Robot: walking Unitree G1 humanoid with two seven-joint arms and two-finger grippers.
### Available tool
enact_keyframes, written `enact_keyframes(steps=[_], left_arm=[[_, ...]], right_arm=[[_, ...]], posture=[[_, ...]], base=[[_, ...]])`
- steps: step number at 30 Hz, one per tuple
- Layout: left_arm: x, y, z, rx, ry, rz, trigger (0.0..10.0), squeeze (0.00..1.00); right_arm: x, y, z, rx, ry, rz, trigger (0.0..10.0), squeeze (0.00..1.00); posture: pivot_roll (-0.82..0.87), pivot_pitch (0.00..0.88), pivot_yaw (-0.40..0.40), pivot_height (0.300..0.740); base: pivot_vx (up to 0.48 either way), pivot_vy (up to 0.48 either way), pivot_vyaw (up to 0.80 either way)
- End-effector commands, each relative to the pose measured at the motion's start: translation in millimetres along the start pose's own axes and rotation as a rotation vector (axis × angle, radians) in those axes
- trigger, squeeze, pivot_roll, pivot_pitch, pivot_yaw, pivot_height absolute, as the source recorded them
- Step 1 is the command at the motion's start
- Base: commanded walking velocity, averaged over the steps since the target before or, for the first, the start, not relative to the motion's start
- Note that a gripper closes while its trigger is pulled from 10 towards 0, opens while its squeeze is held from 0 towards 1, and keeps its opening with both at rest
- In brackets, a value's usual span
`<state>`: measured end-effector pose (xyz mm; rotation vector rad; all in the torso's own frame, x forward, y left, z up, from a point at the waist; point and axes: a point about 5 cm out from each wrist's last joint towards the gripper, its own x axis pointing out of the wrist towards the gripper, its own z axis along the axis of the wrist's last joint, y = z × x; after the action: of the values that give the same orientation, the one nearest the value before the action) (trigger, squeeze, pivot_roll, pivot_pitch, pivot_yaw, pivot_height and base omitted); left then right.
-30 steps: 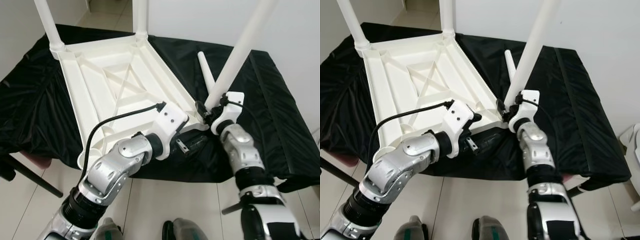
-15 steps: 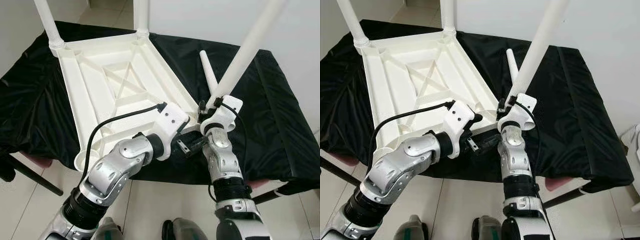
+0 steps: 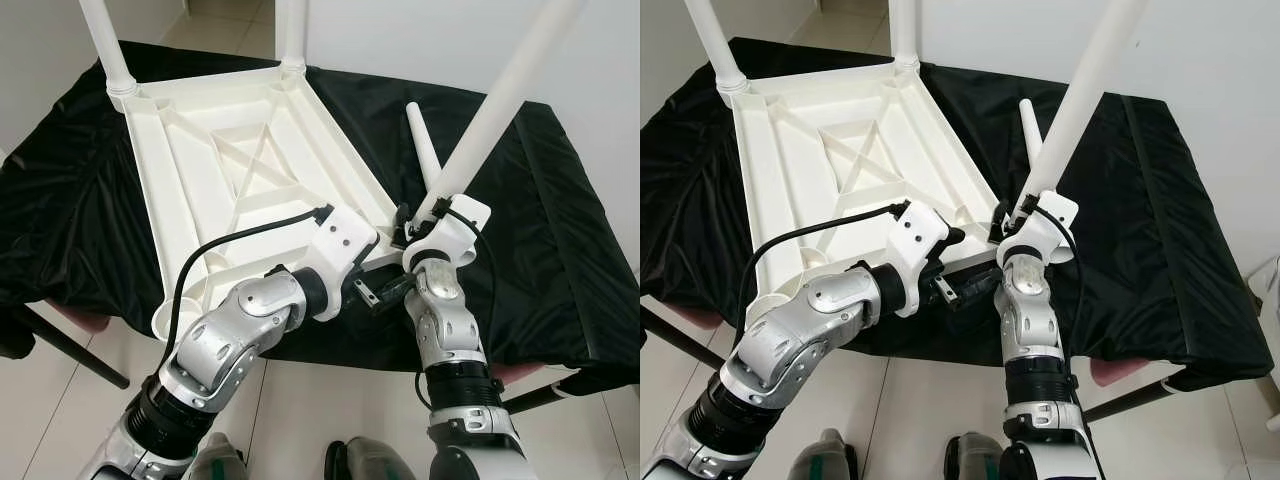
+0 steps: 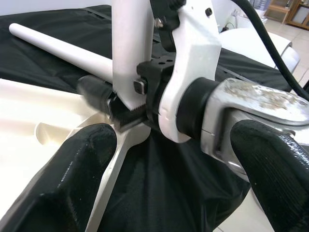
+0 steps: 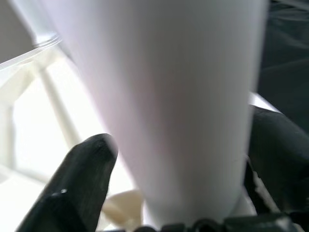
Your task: Building children table
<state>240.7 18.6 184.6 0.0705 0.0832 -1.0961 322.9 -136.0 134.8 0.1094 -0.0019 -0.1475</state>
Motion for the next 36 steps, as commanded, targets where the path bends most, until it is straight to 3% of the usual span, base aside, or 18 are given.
enact_keyframes(steps=[1,7,11,12,13,14,16,18,32,33,35,36], left_arm=[[0.9,-3.4,-3,0.0,0.011,-0.02,10.0,0.0],[1.8,-2.7,-2,-0.001,0.011,-0.02,10.0,0.0],[1.8,-2.7,-2,-0.001,0.011,-0.02,10.0,0.0],[1.8,-2.4,-2,0.0,0.011,-0.02,10.0,0.0],[1.7,-1.9,-2,0.002,0.012,-0.02,10.0,0.0],[1.7,-1.9,-2,0.002,0.012,-0.02,10.0,0.0],[1.2,-0.8,-1,0.004,0.012,-0.021,10.0,0.0],[1.1,-0.5,-1,0.005,0.012,-0.022,10.0,0.0],[1.2,1.2,0,0.012,0.013,-0.019,10.0,0.0],[1.2,1.3,0,0.012,0.012,-0.017,10.0,0.0],[1.2,1.3,0,0.012,0.012,-0.017,10.0,0.0],[1.0,1.2,1,0.013,0.012,-0.015,10.0,0.0]], right_arm=[[-1.4,-0.5,-3,0.0,-0.004,0.038,10.0,1.0],[1.9,-11.3,-14,-0.027,0.015,0.232,10.0,1.0],[1.9,-11.3,-14,-0.027,0.015,0.232,10.0,1.0],[5.1,-19.6,-15,-0.047,0.023,0.295,10.0,0.0],[10.8,-32.2,-14,-0.095,0.027,0.359,10.0,0.0],[10.8,-32.2,-14,-0.095,0.027,0.359,10.0,0.0],[18.5,-49.3,-10,-0.156,0.024,0.423,10.0,0.0],[21.9,-53.8,-6,-0.189,0.012,0.455,10.0,0.0],[36.3,-57.2,9,-0.25,-0.002,0.586,10.0,0.0],[37.7,-56.1,10,-0.247,-0.004,0.61,7.5,0.0],[37.7,-56.1,10,-0.247,-0.004,0.61,7.5,0.0],[39.7,-54.4,9,-0.25,0.005,0.644,0.0,0.0]], posture=[[-0.04,0.01,-0.069,0.74],[-0.04,0.016,-0.064,0.74],[-0.04,0.016,-0.064,0.74],[-0.04,0.017,-0.06,0.74],[-0.05,0.02,-0.053,0.74],[-0.05,0.02,-0.053,0.74],[-0.05,0.022,-0.043,0.74],[-0.05,0.026,-0.042,0.74],[-0.04,0.027,-0.044,0.74],[-0.04,0.026,-0.044,0.74],[-0.04,0.026,-0.044,0.74],[-0.04,0.026,-0.045,0.74]], base=[[0.0,0.0,0.0],[0.0,0.0,0.0],[0.0,0.0,0.0],[0.0,0.0,0.0],[0.0,0.0,0.0],[0.0,0.0,0.0],[0.0,0.0,0.0],[0.0,0.0,0.0],[0.0,0.0,0.0],[0.0,0.0,0.0],[0.0,0.0,0.0],[0.0,0.0,0.0]])
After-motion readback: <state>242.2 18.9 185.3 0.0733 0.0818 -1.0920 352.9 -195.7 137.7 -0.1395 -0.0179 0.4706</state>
